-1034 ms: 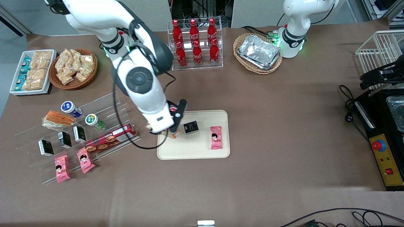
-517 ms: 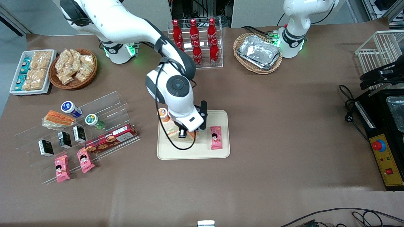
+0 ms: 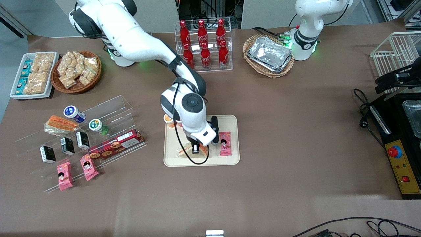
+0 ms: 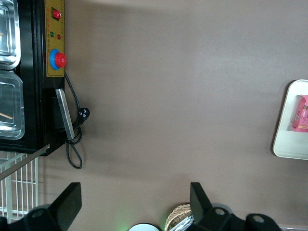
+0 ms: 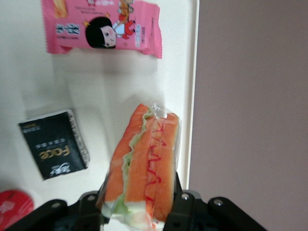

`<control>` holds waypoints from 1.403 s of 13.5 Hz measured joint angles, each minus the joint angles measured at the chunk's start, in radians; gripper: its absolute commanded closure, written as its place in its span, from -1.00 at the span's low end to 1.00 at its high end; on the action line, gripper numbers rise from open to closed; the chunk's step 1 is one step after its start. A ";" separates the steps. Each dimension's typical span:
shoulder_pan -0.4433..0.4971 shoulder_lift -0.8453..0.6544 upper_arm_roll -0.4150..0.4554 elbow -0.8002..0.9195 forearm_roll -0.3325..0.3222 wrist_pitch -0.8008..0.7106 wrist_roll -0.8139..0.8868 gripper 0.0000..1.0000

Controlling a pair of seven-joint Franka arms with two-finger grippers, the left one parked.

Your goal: Place sandwich on tray

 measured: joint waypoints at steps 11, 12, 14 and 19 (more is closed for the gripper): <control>-0.021 0.004 -0.004 0.030 0.055 0.014 0.001 -1.00; -0.023 -0.026 -0.007 0.034 0.086 0.000 0.006 -1.00; -0.049 -0.103 -0.020 0.037 0.150 -0.059 0.029 -1.00; -0.165 -0.285 -0.027 0.045 0.173 -0.291 0.295 -1.00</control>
